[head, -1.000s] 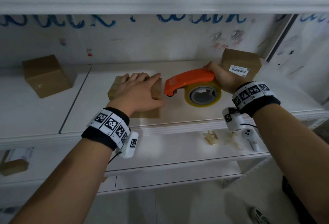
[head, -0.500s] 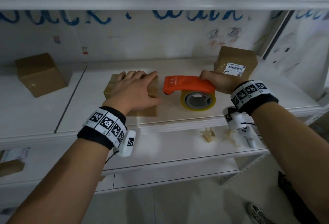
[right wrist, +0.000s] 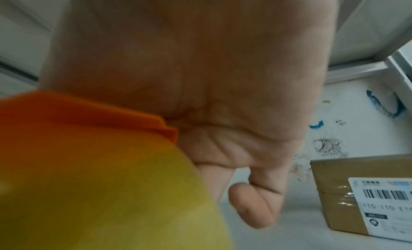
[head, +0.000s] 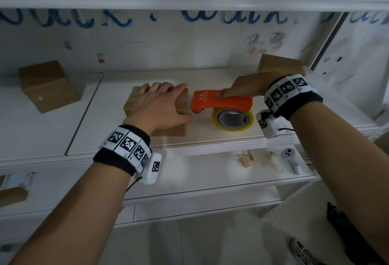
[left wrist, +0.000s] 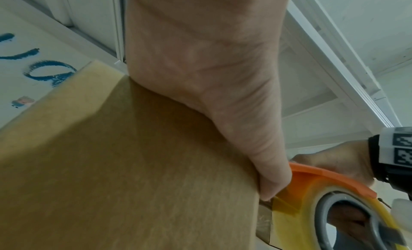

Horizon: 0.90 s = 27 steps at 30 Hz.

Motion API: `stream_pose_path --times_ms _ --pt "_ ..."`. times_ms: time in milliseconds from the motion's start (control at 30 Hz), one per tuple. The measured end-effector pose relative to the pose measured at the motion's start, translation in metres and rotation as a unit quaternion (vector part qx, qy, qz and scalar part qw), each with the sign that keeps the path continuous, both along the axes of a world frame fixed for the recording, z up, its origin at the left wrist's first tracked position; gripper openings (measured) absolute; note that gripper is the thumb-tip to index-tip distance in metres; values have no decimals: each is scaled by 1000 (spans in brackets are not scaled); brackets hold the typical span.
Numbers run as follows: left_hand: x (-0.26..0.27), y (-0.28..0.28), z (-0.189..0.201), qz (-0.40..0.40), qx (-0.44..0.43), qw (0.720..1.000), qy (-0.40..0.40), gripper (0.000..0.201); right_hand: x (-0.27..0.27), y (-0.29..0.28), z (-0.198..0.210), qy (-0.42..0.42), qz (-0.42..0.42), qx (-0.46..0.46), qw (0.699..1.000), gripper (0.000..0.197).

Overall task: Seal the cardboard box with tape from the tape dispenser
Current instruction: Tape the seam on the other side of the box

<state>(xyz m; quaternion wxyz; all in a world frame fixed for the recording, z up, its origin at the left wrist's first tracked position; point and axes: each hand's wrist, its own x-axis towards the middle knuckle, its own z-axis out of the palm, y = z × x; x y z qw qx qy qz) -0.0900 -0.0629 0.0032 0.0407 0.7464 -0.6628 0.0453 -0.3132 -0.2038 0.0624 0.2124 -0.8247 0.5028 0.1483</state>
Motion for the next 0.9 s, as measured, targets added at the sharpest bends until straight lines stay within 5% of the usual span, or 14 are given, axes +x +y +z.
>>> stream_pose_path --times_ms 133,433,900 --pt "0 0 0 0 -2 1000 -1 98 7 -4 -1 18 20 3 1000 113" --pt "1 -1 -3 -3 -11 1000 3 101 28 -12 15 71 31 -38 996 67" --pt "5 -6 -5 -19 14 1000 7 130 35 -18 16 92 79 -81 989 76"
